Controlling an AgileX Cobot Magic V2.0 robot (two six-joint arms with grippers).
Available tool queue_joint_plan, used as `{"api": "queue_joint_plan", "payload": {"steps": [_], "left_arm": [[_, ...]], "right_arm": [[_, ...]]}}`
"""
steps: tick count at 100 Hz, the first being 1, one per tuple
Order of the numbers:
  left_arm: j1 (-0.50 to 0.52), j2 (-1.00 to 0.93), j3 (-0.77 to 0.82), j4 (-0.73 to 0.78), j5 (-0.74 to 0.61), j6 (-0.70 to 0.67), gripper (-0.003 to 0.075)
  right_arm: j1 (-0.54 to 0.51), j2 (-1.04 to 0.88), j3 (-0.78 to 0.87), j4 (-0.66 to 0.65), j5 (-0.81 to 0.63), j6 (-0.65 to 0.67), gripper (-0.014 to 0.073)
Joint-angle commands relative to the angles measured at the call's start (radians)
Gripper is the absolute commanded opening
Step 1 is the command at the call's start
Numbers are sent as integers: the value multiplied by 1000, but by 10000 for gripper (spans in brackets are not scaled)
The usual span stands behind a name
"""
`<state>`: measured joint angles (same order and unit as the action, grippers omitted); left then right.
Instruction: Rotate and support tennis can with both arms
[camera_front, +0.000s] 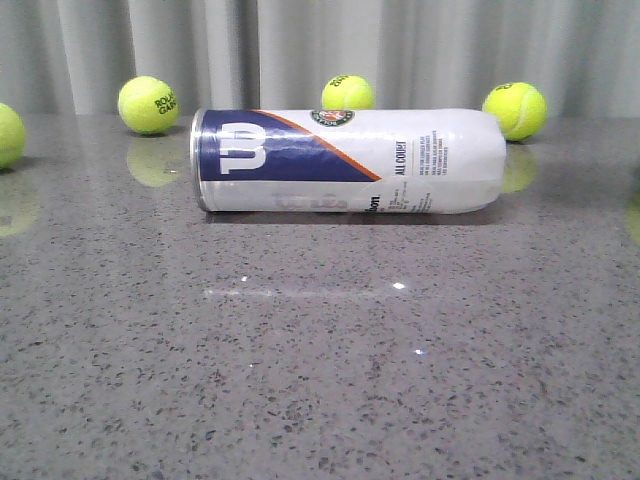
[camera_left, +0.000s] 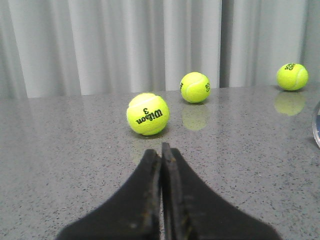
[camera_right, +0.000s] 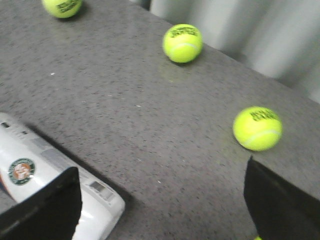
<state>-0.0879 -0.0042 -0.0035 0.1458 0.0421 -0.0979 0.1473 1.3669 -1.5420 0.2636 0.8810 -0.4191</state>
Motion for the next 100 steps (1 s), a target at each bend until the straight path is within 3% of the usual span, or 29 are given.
{"api": "queue_joint_plan", "payload": {"steps": [1,41,63,91,100], "left_arm": [[4,-39,48,-2,-82,-10,-21],[4,-39,48,-2,-82,-10,-21],[4,-39,48,-2,-82,-10,-21],[4,-39,48,-2,-82,-10,-21],[4,-39,48,-2,-82,-10,-21]], "right_arm": [[-63,-99,47,14,-86,60,646],[-87,-545,610,15,-486,73,646],[-87,-771,893,21,-584,73,645],[-87,-939,1056,70,-755,73,639],[-87,-941,1063,70,-782,73,568]]}}
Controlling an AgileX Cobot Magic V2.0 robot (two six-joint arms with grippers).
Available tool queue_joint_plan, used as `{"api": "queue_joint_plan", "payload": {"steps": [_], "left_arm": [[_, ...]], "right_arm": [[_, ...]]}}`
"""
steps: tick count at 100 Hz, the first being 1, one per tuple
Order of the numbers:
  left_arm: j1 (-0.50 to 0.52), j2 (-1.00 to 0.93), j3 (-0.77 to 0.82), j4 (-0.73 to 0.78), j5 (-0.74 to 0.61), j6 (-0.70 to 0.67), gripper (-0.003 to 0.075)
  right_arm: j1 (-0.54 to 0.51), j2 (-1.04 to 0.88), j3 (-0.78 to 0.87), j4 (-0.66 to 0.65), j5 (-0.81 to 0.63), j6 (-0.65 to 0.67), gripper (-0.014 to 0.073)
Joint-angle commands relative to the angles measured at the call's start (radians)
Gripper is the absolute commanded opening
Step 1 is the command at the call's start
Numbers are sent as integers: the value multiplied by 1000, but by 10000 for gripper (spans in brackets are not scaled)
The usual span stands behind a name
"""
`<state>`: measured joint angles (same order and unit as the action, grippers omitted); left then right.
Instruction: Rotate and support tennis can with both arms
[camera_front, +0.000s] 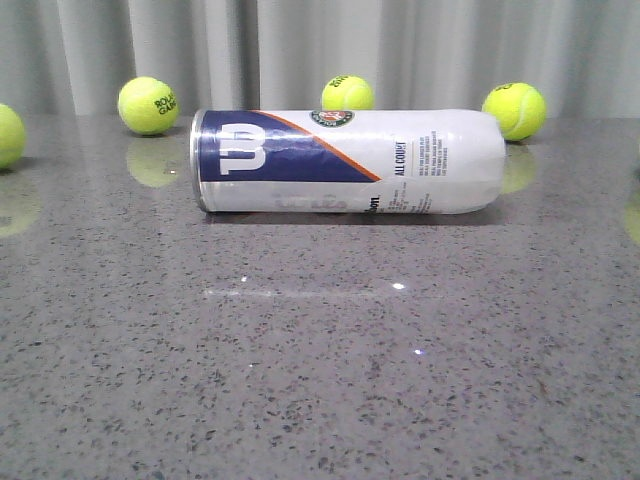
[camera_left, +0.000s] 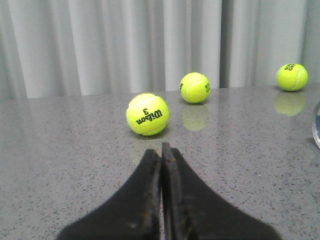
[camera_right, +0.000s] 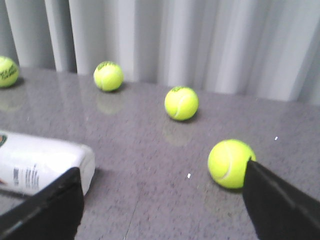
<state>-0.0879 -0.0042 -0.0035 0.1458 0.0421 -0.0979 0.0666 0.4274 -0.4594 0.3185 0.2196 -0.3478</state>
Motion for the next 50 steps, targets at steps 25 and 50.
{"api": "queue_joint_plan", "payload": {"steps": [25,50], "left_arm": [[4,-39,48,-2,-82,-10,-21],[4,-39,48,-2,-82,-10,-21]], "right_arm": [[-6,-1,-20,15,-111,2,83],[-6,-1,-20,15,-103,2,-68]]}}
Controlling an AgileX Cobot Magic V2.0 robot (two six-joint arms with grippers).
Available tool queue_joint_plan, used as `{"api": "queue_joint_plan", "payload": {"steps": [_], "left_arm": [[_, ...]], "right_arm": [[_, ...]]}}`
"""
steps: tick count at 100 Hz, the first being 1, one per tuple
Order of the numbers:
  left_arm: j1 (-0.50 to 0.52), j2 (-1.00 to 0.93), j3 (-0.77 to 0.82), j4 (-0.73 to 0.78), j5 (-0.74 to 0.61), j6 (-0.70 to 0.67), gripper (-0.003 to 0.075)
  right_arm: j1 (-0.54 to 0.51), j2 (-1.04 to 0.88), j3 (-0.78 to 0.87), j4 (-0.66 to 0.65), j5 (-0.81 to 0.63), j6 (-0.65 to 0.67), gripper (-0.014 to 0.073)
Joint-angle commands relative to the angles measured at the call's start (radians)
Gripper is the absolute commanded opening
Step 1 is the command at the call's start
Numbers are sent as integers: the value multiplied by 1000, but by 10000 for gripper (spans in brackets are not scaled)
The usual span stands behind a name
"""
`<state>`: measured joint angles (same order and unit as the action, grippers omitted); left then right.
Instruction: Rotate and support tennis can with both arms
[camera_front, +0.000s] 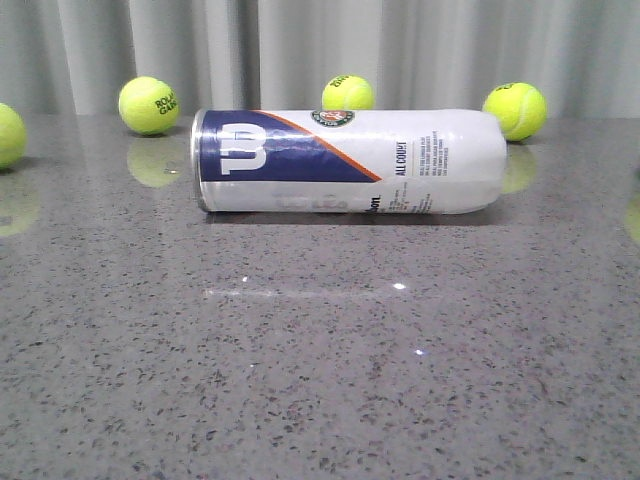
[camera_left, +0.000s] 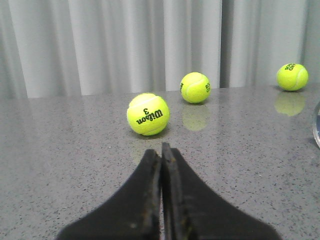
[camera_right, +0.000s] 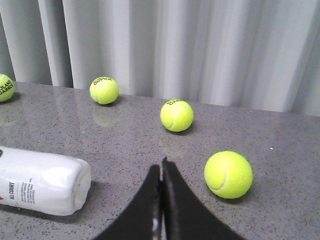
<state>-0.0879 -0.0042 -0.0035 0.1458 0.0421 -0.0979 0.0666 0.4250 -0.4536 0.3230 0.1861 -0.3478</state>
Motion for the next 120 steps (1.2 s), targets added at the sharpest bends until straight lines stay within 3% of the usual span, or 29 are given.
{"api": "queue_joint_plan", "payload": {"steps": [1,72,100,120], "left_arm": [[4,-39,48,-2,-82,-10,-21],[4,-39,23,-17,-117,-13,-21],[4,44,-263,-39,14,-15,-21],[4,265,-551,-77,303,-15,-21]], "right_arm": [[-6,1,-26,11,-70,2,-68],[-6,1,-26,11,-70,2,-68],[-6,1,-26,11,-70,2,-68],[-6,1,-26,11,-70,2,-68]]}}
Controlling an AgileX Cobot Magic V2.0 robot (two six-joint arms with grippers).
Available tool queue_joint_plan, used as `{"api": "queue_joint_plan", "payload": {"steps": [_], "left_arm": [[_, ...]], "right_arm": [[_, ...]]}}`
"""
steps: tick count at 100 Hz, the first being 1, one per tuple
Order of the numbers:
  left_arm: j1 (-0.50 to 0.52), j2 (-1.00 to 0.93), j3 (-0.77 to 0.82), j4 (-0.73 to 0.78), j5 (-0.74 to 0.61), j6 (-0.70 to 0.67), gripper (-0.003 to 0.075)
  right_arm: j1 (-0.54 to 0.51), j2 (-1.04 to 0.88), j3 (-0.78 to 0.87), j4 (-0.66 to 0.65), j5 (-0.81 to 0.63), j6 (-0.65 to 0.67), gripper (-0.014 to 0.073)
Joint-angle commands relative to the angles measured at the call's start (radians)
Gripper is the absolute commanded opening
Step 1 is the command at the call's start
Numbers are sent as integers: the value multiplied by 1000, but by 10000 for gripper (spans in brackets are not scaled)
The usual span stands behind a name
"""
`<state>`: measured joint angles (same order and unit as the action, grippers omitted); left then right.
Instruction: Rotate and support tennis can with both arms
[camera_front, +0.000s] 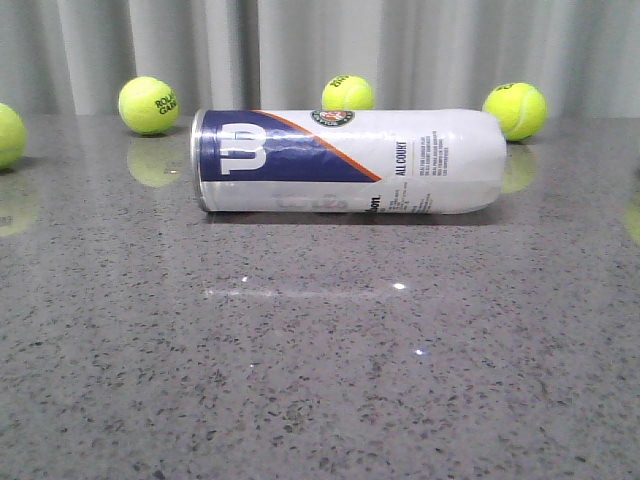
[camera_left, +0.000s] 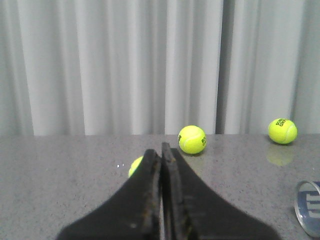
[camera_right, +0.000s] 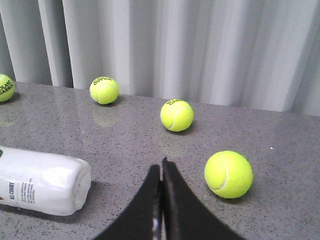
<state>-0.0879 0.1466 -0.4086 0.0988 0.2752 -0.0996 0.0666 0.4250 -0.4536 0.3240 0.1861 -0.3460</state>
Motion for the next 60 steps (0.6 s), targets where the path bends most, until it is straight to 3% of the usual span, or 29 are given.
{"api": "queue_joint_plan", "payload": {"steps": [1,13,25,60], "left_arm": [[4,123,-167,-36,81,-13,-21],[4,269,-330,-68,275,-13,-21],[4,404,-433,-72,382,-13,-21],[4,602,-468,-99,410,-13,-20]], "right_arm": [[-6,1,-26,10,-70,0,-68],[-6,1,-26,10,-70,0,-68],[-6,1,-26,10,-70,0,-68],[-6,1,-26,10,-70,0,-68]]}}
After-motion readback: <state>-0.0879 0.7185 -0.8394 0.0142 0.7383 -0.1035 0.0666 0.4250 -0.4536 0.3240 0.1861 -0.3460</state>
